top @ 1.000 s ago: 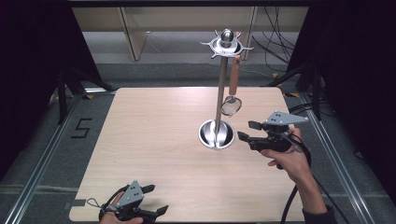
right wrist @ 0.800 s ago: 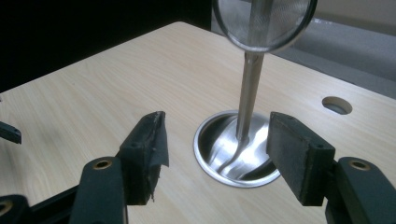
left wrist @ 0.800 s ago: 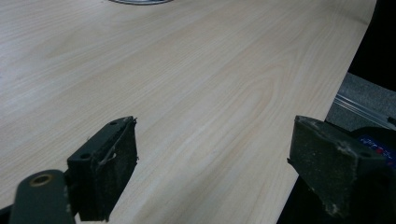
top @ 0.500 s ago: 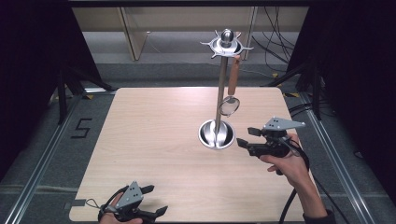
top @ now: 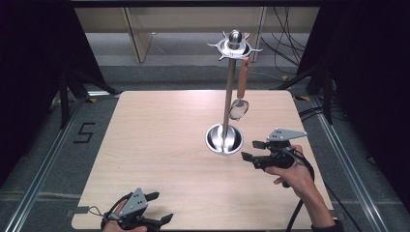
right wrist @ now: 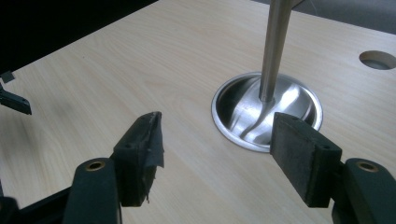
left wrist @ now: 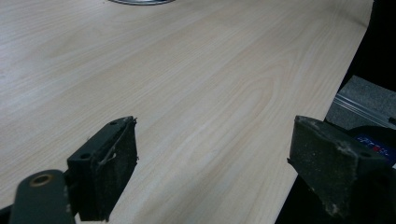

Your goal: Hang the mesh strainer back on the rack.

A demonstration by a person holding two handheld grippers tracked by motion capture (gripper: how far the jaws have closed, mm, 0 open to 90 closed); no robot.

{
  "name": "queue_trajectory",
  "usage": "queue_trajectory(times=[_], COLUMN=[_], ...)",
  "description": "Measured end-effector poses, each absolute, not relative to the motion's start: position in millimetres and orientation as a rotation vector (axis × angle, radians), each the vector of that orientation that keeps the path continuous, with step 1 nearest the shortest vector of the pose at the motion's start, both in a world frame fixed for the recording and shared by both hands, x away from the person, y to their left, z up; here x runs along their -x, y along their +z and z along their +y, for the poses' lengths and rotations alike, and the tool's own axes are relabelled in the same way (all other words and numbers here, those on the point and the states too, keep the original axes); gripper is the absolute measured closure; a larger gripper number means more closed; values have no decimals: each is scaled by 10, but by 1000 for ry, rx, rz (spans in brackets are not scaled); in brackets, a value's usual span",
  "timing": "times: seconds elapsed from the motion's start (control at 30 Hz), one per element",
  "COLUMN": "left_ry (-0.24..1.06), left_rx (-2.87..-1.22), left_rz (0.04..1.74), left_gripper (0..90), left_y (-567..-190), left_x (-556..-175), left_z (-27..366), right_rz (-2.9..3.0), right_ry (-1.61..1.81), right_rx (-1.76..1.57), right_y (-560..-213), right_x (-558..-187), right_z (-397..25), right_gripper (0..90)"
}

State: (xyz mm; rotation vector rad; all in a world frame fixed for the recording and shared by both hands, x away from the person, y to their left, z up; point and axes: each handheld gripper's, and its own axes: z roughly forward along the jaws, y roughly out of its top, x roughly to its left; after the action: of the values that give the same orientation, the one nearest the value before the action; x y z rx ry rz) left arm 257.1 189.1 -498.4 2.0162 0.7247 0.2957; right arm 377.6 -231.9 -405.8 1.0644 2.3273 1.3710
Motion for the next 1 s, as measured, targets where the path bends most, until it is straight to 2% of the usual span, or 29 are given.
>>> queue_trajectory(times=[0.7,0.83,0.93,1.0], left_ry=[262,296,263,289], left_rx=[-1971,-2015,-1973,-2017], left_rz=[770,725,770,731], left_gripper=[147,147,147,147], left_y=[-4997,-4987,-4997,-4987], left_x=[-2541,-2568,-2541,-2562], left_z=[1857,1888,1857,1884], right_rz=[2343,2337,2359,2360], right_ry=[1335,1329,1331,1329], right_rx=[-1109,-1121,-1140,-1108], right_y=[-4217,-4259,-4283,-4303], right_x=[-3765,-3743,-3726,-3730], right_z=[-2331,-2319,-2310,-2317], right_gripper=[345,344,344,344])
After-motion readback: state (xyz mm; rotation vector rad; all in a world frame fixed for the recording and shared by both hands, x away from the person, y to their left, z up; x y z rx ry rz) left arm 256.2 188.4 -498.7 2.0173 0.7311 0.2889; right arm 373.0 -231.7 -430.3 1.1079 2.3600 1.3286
